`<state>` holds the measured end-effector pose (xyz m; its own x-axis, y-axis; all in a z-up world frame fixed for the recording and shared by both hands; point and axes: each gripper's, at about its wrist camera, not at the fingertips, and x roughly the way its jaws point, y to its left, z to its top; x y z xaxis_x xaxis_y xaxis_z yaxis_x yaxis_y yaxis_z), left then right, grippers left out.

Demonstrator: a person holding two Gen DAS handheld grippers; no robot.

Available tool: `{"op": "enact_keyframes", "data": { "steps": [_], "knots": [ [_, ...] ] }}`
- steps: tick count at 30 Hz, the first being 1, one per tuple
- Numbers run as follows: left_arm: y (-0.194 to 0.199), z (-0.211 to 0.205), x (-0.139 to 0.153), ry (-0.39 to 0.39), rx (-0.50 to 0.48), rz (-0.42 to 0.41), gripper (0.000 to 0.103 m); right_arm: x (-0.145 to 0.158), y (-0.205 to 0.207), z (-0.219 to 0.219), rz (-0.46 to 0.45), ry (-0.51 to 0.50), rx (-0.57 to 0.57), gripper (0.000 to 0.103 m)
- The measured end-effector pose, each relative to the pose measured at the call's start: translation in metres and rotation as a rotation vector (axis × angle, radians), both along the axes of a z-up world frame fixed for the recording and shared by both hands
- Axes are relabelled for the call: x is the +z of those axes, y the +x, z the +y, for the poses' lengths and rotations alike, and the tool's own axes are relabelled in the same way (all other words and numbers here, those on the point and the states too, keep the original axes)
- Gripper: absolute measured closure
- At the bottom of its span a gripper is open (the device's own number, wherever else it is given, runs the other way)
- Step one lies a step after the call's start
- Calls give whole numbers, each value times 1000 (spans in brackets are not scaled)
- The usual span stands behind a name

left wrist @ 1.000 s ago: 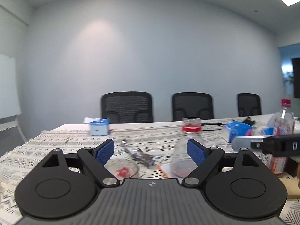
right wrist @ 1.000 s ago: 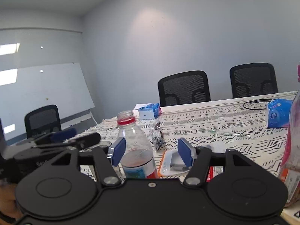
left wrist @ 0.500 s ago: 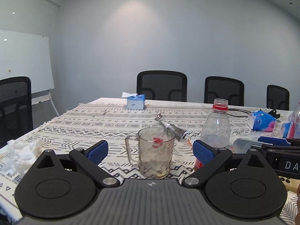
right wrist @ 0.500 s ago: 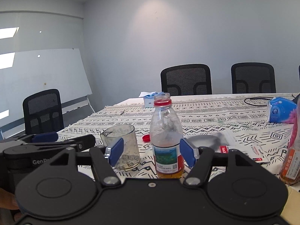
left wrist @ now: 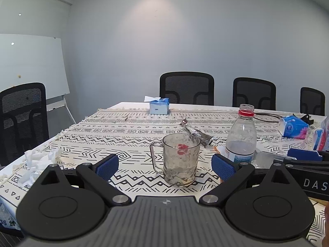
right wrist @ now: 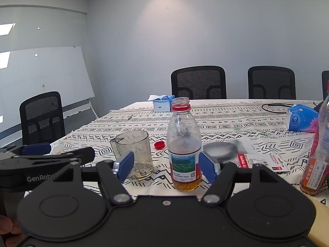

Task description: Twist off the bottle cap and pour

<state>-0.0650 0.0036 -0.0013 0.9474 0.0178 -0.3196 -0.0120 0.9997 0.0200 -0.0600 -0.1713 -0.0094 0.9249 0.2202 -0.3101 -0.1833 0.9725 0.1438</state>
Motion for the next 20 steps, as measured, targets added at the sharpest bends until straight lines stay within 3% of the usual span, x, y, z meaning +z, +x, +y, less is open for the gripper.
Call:
{"op": "enact_keyframes", "data": {
  "steps": [20],
  "knots": [
    [3,-4,-3,25,-1,15,5,-5,4,-7,24,16,-17,28]
  ]
}}
